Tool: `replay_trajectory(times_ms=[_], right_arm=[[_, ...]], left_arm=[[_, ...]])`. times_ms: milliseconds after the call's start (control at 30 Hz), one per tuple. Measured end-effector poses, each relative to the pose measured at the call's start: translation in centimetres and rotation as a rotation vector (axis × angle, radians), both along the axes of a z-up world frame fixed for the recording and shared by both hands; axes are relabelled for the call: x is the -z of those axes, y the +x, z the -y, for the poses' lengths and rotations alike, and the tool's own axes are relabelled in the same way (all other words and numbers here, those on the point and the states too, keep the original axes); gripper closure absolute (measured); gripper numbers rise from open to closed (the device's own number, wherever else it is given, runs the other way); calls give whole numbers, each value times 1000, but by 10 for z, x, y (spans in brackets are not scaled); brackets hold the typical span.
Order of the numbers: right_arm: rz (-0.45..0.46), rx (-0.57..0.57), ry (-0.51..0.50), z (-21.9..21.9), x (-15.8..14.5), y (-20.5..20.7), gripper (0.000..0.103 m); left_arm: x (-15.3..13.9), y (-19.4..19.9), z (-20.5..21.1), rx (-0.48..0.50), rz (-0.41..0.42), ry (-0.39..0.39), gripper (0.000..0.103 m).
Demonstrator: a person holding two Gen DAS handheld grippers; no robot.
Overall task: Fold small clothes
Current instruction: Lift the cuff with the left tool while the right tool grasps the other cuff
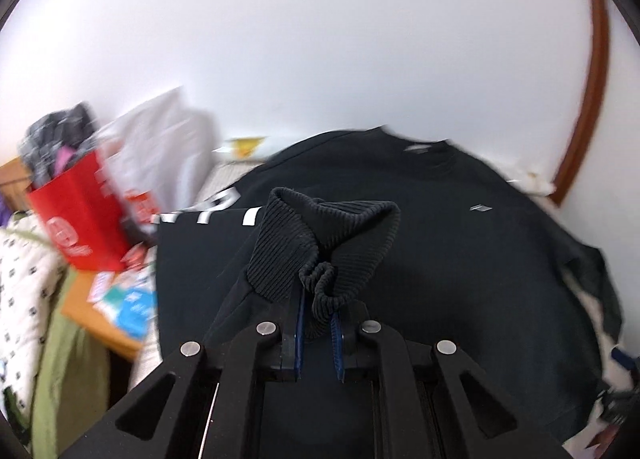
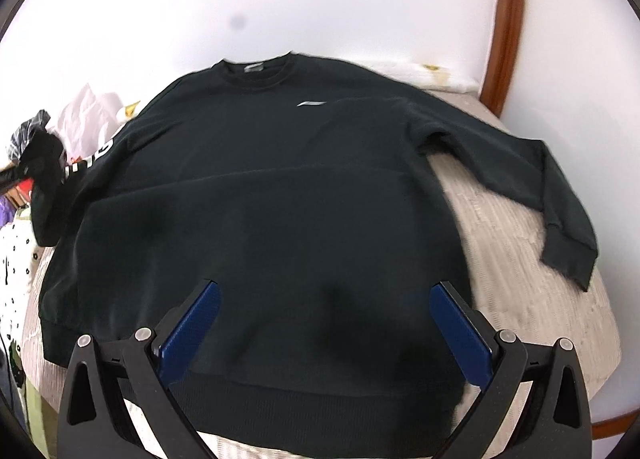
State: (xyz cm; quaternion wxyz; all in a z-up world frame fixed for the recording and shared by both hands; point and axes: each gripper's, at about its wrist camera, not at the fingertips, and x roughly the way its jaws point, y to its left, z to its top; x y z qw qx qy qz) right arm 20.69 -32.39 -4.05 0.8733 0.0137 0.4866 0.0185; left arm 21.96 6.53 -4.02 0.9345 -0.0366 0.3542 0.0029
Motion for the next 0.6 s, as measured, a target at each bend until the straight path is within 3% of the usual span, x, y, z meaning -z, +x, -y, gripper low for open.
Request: replay_trajectory(times_ms=[300,600], right_arm=[[14,75,8,69,5,-6,0],[-16,146,9,107,21,-11,0]], left_arm=[[-2,57,128,191,1,-32,92],[3,82,220,352,-14,-107,92]])
